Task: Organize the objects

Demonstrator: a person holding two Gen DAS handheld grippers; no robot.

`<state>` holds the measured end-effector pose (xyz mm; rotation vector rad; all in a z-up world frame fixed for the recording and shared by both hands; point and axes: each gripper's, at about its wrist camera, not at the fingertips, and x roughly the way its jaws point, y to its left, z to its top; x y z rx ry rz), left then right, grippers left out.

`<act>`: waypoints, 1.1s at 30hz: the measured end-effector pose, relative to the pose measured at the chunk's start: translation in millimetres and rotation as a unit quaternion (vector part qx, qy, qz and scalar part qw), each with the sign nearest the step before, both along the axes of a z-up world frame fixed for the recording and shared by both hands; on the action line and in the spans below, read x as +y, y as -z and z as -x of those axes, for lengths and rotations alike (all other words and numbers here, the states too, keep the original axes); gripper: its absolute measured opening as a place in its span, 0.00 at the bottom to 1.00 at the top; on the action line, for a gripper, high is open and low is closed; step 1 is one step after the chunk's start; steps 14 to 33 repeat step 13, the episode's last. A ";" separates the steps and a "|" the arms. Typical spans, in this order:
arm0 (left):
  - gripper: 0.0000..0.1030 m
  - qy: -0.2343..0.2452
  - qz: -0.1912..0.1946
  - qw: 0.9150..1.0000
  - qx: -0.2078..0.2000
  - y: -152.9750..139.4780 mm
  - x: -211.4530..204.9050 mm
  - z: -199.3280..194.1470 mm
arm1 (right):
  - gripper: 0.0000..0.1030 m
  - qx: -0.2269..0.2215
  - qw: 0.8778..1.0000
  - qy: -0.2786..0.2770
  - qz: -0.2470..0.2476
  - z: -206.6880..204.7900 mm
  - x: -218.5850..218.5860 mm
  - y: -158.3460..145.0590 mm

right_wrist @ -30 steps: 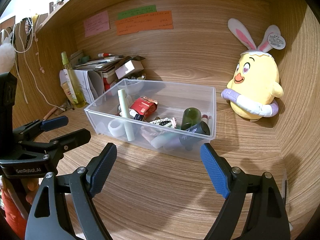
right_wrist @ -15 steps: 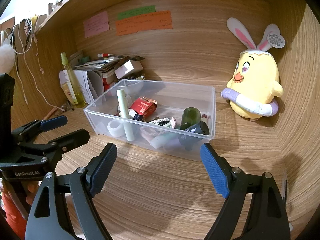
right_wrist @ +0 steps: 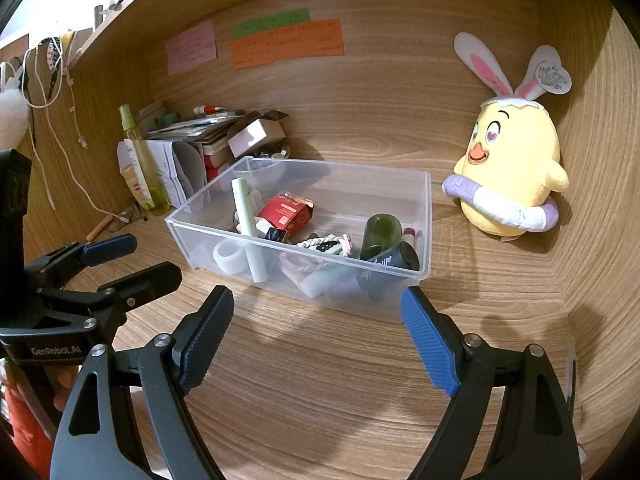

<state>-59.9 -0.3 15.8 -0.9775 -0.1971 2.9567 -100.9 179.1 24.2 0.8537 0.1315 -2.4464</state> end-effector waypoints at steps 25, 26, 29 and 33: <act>0.93 0.001 -0.001 1.000 -0.003 1.3 1.5 2.0 | 0.81 -0.003 1.000 -0.002 0.002 3.2 -0.7 2.5; 0.93 0.001 -0.001 1.000 -0.003 1.3 1.5 2.0 | 0.81 -0.003 1.000 -0.002 0.002 3.2 -0.7 2.5; 0.93 0.001 -0.001 1.000 -0.003 1.3 1.5 2.0 | 0.81 -0.003 1.000 -0.002 0.002 3.2 -0.7 2.5; 0.93 0.001 -0.001 1.000 -0.003 1.3 1.5 2.0 | 0.81 -0.003 1.000 -0.002 0.002 3.2 -0.7 2.5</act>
